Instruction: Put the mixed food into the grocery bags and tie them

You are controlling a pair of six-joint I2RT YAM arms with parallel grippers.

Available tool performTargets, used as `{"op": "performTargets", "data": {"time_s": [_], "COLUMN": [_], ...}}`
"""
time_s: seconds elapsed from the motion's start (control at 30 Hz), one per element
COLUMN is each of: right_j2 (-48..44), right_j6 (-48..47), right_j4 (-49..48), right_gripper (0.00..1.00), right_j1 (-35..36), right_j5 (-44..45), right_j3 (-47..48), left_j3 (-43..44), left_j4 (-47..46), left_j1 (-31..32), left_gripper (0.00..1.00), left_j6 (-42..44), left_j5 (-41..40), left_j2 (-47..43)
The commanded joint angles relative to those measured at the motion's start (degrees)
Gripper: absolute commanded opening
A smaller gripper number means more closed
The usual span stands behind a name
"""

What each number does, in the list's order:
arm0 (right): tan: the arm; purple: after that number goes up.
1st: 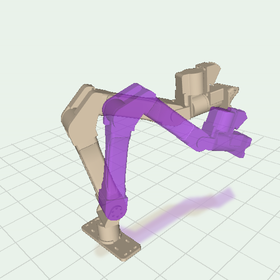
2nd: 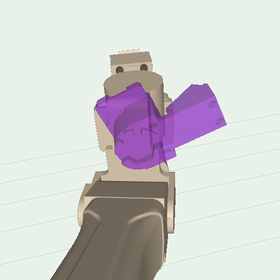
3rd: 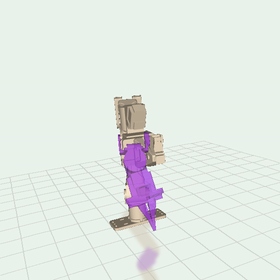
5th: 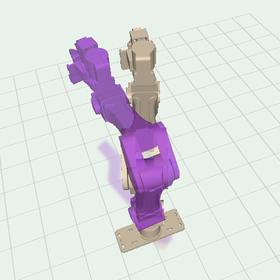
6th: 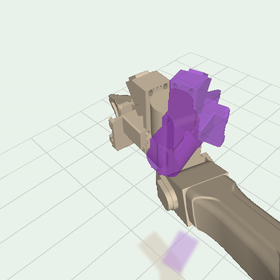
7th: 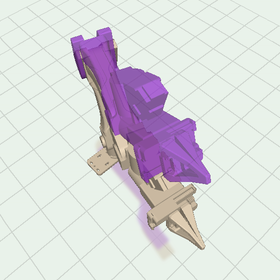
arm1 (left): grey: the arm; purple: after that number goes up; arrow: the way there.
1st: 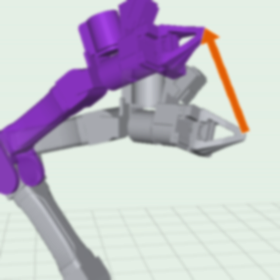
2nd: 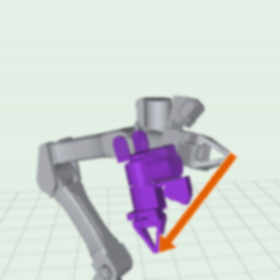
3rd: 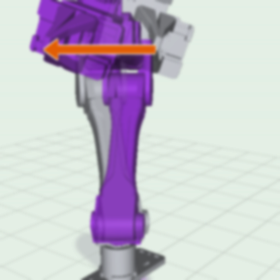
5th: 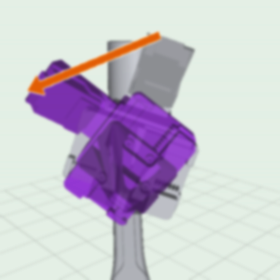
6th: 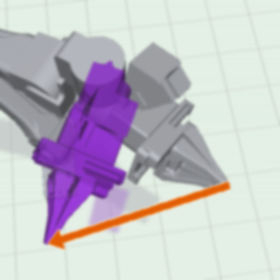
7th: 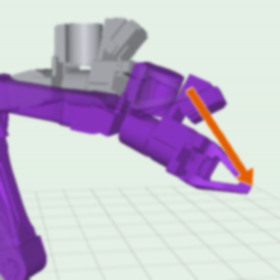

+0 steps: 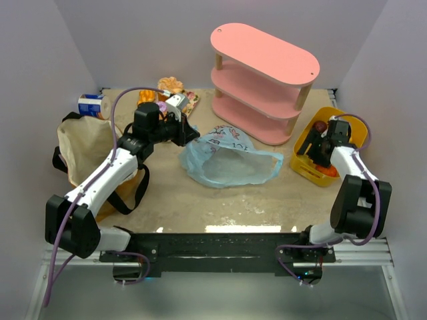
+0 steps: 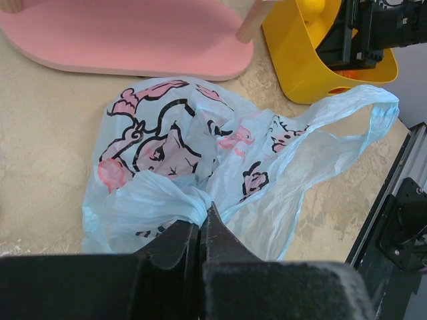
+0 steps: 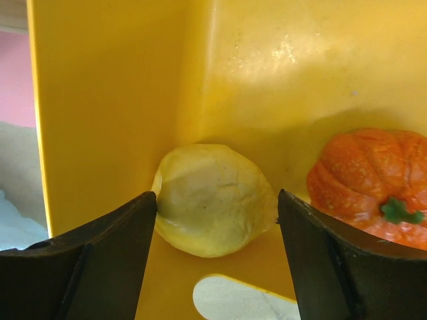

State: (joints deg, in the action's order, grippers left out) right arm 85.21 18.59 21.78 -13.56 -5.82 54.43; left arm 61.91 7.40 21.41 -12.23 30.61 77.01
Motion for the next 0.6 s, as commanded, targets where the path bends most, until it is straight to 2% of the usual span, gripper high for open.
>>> {"op": "performTargets", "data": {"time_s": [0.0,0.13,0.37,0.47,0.57], "right_j2": [2.1,2.6,4.9,5.4,3.9], "right_j6": [2.3,4.2,5.7,6.4,7.8], "right_j4": [-0.9,-2.0,-3.4,-5.6,-8.2], "right_gripper": [0.77,0.79,0.81,0.79,0.71], "right_j1": [-0.1,-0.1,-0.1,-0.1,-0.1], "right_j5": [-4.0,-5.6,-1.1,-0.2,2.7], "right_j3": [0.2,-0.6,-1.4,-3.2,-5.8], "left_j3": [1.3,1.3,1.1,1.1,1.1], "left_j4": [-0.9,-0.8,-1.3,-1.3,-1.1], "left_j1": [0.1,0.1,0.1,0.1,0.1], "left_gripper": [0.00,0.00,0.00,0.00,0.00], "left_j6": [1.2,1.2,0.5,0.6,1.0], "left_j5": [-0.1,-0.3,1.3,0.8,-0.1], "left_j2": [-1.6,-1.6,-1.6,-1.6,-1.6]}}
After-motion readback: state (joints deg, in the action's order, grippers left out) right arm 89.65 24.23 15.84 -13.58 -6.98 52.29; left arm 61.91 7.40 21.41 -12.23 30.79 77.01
